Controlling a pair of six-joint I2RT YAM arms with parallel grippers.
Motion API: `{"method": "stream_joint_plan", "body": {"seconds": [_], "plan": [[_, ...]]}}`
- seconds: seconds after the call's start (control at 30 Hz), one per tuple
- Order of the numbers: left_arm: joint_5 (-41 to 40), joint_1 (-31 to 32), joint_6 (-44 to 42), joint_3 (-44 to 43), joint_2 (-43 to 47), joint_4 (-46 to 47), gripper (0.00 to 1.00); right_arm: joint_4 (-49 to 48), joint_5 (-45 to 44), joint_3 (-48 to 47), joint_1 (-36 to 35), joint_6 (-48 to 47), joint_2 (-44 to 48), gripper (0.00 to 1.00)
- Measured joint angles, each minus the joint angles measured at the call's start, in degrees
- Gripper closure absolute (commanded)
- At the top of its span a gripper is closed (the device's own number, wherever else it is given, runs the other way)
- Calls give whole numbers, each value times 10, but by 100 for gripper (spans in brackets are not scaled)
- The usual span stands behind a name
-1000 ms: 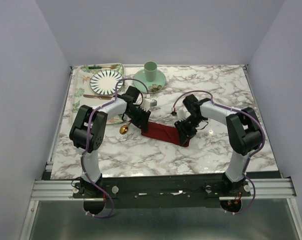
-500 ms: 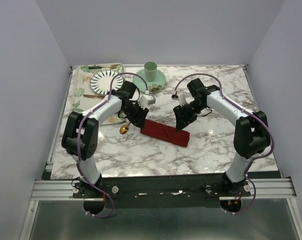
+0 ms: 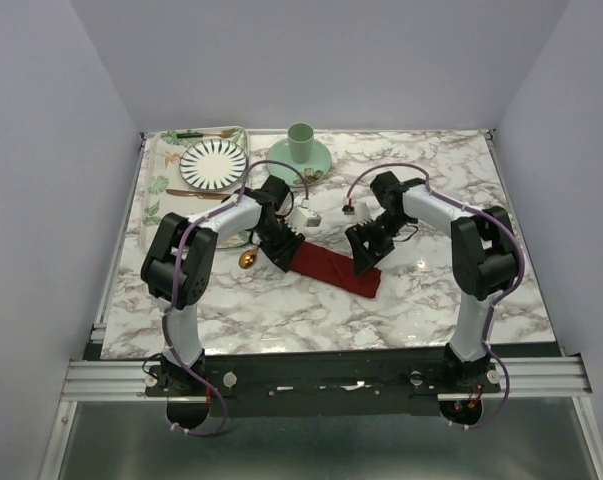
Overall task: Fold the napkin into a case and place the utensils inside
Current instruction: Rotate the smaller rectangle-folded napkin at the center of the board.
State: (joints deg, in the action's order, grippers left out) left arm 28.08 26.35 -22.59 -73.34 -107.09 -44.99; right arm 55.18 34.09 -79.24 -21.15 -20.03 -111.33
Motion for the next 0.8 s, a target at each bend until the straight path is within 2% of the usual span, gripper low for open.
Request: {"method": "stream_joint_plan", "body": {"seconds": [0.3, 0.57, 0.67, 0.8], "plan": [[-10, 39, 45, -143, -115, 42, 55, -5, 49, 137, -10, 10, 61, 22], [17, 63, 99, -204, -157, 81, 42, -7, 103, 163, -25, 47, 80, 16], [25, 48, 111, -207, -148, 85, 41, -7, 119, 161, -21, 56, 113, 16], [15, -7, 108, -211, -108, 72, 43, -9, 120, 144, -8, 61, 152, 16]]}}
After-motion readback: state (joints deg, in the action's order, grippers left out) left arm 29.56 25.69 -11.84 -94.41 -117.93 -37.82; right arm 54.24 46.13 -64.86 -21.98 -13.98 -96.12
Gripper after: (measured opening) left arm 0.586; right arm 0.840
